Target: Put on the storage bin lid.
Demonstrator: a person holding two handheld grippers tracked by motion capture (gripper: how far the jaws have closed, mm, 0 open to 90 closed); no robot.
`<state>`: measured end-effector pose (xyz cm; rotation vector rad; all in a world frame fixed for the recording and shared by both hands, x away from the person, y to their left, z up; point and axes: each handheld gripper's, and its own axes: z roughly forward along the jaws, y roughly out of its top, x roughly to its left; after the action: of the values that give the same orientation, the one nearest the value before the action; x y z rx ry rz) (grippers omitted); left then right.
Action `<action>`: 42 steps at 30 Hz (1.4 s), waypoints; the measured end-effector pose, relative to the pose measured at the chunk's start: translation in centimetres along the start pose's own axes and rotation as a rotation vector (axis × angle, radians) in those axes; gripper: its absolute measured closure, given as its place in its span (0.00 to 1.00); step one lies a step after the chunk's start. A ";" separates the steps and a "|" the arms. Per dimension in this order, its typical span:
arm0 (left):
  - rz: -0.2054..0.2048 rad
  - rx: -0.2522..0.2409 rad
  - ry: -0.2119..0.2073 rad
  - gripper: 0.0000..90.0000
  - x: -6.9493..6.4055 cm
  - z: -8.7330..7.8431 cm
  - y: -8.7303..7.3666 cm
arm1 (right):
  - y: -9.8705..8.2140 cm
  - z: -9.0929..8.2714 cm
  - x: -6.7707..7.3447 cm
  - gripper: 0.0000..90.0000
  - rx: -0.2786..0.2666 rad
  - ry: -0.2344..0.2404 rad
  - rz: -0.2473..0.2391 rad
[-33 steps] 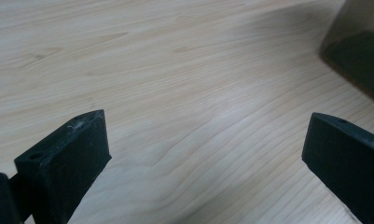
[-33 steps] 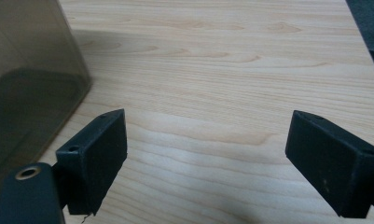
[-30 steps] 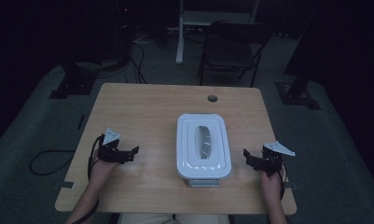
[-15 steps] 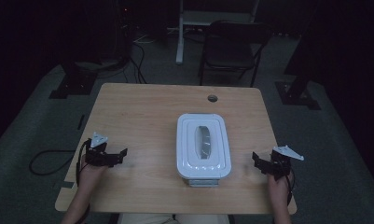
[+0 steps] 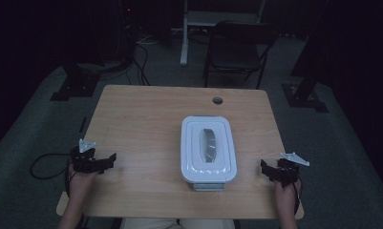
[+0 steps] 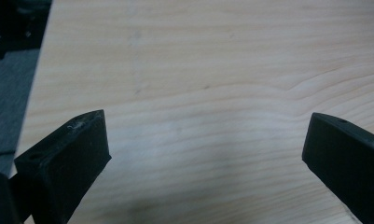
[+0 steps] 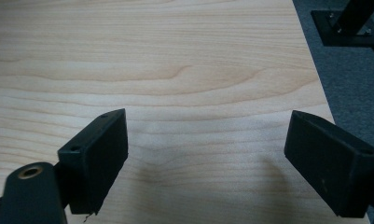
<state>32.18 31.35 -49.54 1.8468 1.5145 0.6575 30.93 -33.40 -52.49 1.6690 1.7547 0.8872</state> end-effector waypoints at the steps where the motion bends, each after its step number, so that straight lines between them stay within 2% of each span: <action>1: -0.005 0.012 0.011 0.02 0.2 0.0 -0.2 | 0.0 0.1 0.0 0.15 0.001 -0.004 -0.005; 4: -0.025 0.023 0.021 0.02 0.4 0.0 -0.6 | 0.0 0.2 0.1 0.15 0.018 -0.004 -0.009; 7: -0.027 0.051 0.031 0.02 0.4 0.3 -1.0 | 0.1 0.4 0.2 0.15 0.031 -0.011 -0.009; 10: -0.042 0.036 0.050 0.02 0.4 0.3 -1.3 | 0.2 0.6 0.5 0.15 0.067 -0.022 -0.031; 11: -0.039 0.018 0.051 0.02 0.5 0.2 -1.5 | 0.2 0.7 0.6 0.15 0.075 -0.029 -0.044; 12: -0.037 0.022 0.058 0.02 0.5 0.2 -1.5 | 0.2 0.7 0.7 0.15 0.078 -0.028 -0.043; 15: -0.033 0.041 0.075 0.02 0.5 0.6 -2.0 | 0.2 0.8 0.6 0.15 0.083 -0.020 -0.030; 17: -0.031 0.073 0.073 0.02 0.4 1.0 -2.2 | 0.2 0.8 0.6 0.15 0.082 -0.019 -0.032; 21: -0.018 0.088 0.092 0.02 0.3 1.4 -2.4 | 0.2 0.8 0.6 0.14 0.083 -0.019 -0.030; 22: -0.024 0.080 0.119 0.02 0.2 1.4 -2.4 | 0.2 0.8 0.6 0.14 0.084 -0.020 -0.028; 24: -0.016 0.076 0.137 0.02 0.1 1.4 -2.4 | 0.2 0.8 0.6 0.14 0.084 -0.020 -0.028; 28: -0.064 0.088 0.111 0.02 0.7 1.6 -2.4 | 0.2 0.8 0.6 0.14 0.084 -0.020 -0.028; 29: -0.069 0.091 0.119 0.02 0.7 1.5 -2.4 | 0.2 0.8 0.6 0.14 0.084 -0.020 -0.028; 42: -0.084 0.090 0.134 0.02 0.7 1.5 -2.4 | 0.2 0.8 0.6 0.14 0.085 -0.020 -0.027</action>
<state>31.86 32.07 -52.37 1.8252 1.7245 0.6959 31.65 -32.76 -52.82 1.6968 1.8204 0.7919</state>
